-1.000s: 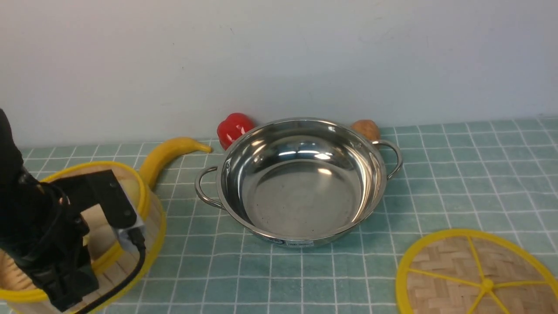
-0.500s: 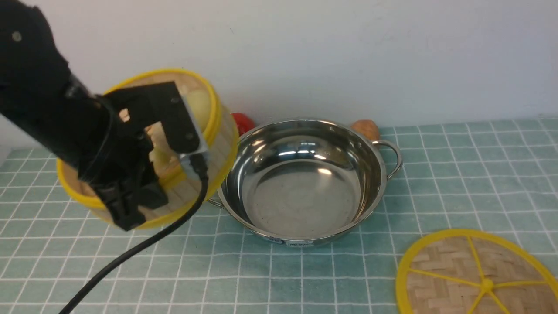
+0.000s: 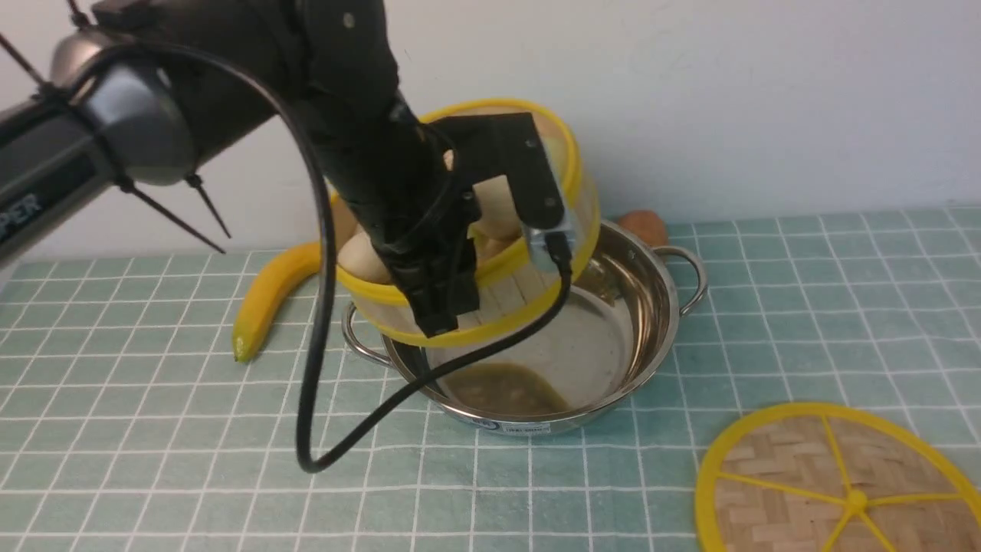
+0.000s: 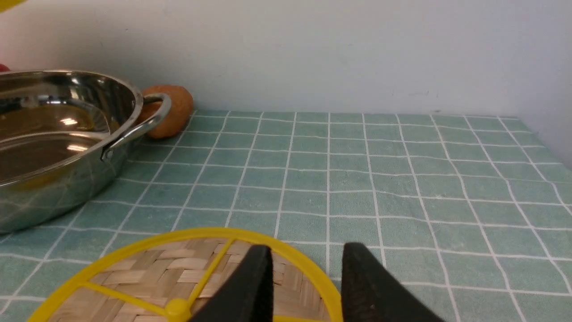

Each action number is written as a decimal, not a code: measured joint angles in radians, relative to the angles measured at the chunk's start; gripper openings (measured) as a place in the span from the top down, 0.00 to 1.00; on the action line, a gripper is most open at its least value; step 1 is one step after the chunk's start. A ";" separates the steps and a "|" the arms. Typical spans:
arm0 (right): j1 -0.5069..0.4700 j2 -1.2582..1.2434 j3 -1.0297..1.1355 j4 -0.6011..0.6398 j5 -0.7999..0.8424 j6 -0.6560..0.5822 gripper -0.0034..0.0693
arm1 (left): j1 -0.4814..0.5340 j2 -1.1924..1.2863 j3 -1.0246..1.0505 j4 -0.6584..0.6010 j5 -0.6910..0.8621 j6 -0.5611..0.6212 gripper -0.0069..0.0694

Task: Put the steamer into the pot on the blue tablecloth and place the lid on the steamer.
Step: 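Place the bamboo steamer basket with dumplings into the steel pot with the left gripper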

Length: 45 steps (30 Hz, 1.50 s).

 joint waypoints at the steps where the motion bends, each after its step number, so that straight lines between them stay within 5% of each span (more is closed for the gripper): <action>1: 0.000 0.000 0.000 0.000 0.000 0.000 0.62 | 0.000 0.000 -0.003 0.000 0.000 0.003 0.84; 15: 0.000 0.000 0.000 0.000 0.000 0.000 0.62 | -0.024 0.159 -0.028 0.001 -0.037 0.134 0.84; 32: 0.000 0.000 0.000 -0.001 0.000 0.000 0.62 | -0.025 0.255 -0.029 -0.049 -0.071 0.144 0.83; 36: 0.000 0.000 0.000 -0.001 0.000 0.000 0.62 | -0.025 0.255 -0.034 -0.078 -0.091 0.146 0.73; 40: 0.000 0.000 0.000 -0.001 0.000 0.000 0.62 | -0.026 0.254 -0.039 -0.078 -0.096 0.145 0.49; 45: 0.000 0.000 0.000 -0.001 0.000 0.000 0.62 | -0.026 0.251 -0.041 -0.074 -0.097 0.119 0.33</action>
